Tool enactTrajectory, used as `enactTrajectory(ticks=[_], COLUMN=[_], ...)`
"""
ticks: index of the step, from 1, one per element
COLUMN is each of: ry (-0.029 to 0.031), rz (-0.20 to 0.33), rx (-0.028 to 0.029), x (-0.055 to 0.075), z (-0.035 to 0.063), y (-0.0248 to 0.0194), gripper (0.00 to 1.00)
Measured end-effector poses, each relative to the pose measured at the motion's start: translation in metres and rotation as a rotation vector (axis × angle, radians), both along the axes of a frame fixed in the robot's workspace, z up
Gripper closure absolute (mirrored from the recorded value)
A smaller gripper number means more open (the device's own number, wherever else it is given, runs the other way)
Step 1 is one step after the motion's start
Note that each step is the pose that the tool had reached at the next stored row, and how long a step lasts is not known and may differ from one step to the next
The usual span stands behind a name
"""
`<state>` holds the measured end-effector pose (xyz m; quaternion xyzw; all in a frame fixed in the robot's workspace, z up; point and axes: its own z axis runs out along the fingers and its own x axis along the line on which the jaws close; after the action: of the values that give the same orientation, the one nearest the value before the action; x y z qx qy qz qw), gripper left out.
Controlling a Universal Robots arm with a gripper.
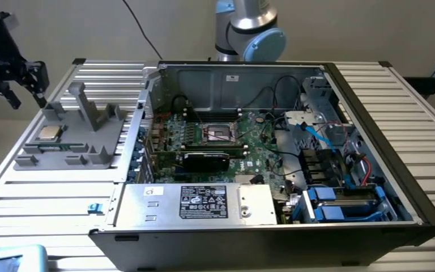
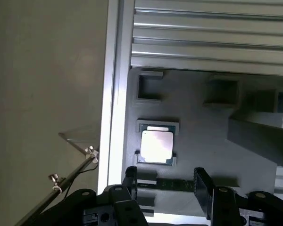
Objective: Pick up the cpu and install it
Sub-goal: 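Pick up the cpu and move it towards the insertion slot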
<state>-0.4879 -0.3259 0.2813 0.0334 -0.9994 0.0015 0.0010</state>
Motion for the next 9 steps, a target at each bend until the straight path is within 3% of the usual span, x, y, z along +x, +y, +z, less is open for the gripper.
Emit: enactTrajectory(ticks=[3,9], ry=[-0.0003,-0.0003], rz=[-0.008,-0.016], rx=[0.0068,0.0072], x=[-0.001,-0.002], z=[-0.0042,-0.0151], y=[-0.0003,-0.0010], gripper=[0.39,0.39])
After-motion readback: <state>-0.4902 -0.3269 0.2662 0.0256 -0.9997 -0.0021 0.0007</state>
